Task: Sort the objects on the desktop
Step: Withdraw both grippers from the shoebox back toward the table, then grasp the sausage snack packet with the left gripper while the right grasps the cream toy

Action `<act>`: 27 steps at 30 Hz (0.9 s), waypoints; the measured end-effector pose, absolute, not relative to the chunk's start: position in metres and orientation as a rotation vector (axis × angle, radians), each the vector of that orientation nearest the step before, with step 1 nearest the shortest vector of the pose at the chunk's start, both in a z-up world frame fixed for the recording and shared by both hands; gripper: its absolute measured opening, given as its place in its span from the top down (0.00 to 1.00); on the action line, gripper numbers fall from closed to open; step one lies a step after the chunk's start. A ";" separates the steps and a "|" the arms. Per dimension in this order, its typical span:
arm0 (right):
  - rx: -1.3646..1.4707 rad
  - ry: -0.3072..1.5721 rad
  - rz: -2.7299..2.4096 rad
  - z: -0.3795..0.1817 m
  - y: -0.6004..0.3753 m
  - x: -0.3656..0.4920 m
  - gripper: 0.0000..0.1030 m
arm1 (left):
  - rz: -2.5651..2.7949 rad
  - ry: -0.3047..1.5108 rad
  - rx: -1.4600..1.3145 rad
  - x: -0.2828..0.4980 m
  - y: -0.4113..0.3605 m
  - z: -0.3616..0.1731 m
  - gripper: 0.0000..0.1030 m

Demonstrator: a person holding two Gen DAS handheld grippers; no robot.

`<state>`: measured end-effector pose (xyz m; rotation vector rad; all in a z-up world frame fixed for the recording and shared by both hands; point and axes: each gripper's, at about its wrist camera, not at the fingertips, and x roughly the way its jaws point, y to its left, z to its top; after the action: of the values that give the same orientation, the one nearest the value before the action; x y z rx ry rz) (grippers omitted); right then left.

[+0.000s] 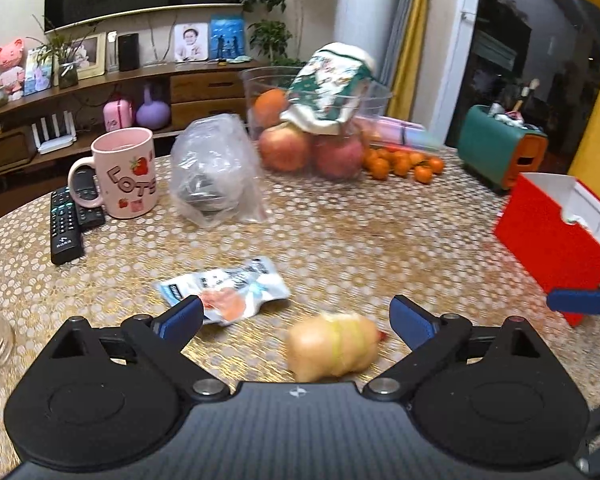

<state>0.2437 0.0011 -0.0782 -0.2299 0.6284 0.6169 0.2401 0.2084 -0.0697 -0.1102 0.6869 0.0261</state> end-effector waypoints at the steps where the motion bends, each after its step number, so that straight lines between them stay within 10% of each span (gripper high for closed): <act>1: -0.233 0.630 0.624 -0.080 0.005 0.245 0.02 | 0.032 0.690 -0.112 0.244 0.212 -0.072 0.03; 27: -0.255 0.693 0.723 -0.131 0.095 0.291 0.02 | -0.012 0.747 -0.007 0.313 0.251 -0.132 0.03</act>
<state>0.2909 0.0949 -0.1308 -0.2546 0.6927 0.7231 0.3133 0.2511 -0.1316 -0.0067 0.7470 -0.0116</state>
